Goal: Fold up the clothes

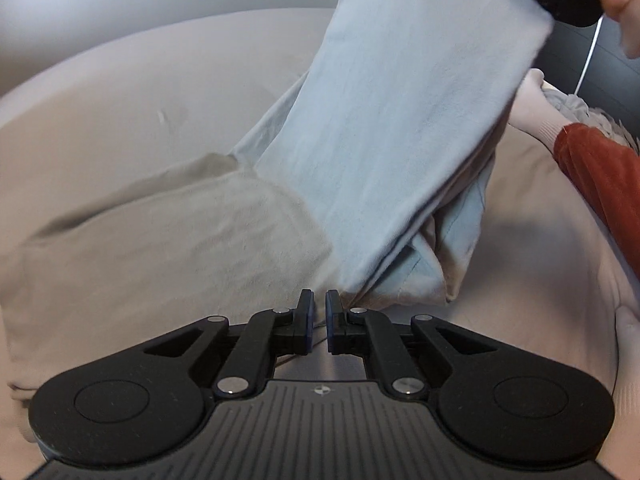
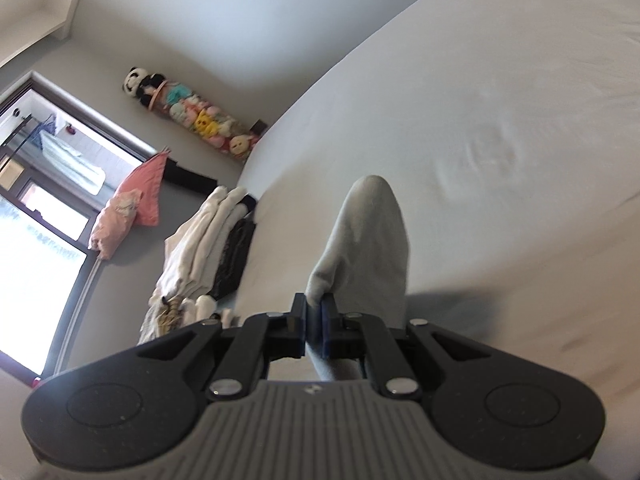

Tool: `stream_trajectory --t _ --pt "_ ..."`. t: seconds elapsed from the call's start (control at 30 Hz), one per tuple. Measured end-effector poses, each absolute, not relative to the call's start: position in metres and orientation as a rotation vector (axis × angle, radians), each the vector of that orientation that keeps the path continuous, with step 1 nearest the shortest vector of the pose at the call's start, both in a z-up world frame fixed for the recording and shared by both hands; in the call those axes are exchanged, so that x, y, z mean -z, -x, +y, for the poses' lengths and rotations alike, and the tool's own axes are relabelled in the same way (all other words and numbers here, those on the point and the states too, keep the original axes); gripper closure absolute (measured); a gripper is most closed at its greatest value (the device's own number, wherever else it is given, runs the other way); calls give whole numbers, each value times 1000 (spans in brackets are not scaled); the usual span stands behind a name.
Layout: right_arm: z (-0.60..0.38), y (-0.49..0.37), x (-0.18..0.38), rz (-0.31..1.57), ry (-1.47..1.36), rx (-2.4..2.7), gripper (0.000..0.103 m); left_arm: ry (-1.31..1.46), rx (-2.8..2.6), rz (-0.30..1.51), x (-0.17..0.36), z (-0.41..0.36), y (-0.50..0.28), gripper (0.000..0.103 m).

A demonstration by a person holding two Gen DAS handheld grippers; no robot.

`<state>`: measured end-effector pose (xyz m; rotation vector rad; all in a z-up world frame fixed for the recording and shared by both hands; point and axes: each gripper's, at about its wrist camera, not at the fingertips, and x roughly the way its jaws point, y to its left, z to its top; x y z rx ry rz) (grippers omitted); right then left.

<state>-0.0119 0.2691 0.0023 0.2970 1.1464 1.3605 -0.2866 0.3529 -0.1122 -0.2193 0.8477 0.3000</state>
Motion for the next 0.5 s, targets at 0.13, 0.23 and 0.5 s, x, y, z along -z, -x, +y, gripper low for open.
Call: stream_trajectory --t 0.13,0.23,0.5 --pt "285 27 -6 1153 -308 -1408 95 256 -294 837 108 360 297 96" --pt "298 41 -9 1160 -304 -1436 95 301 -345 784 92 377 321 96" --pt "343 87 2 1222 -332 -1480 95 573 -771 650 76 460 415 95"
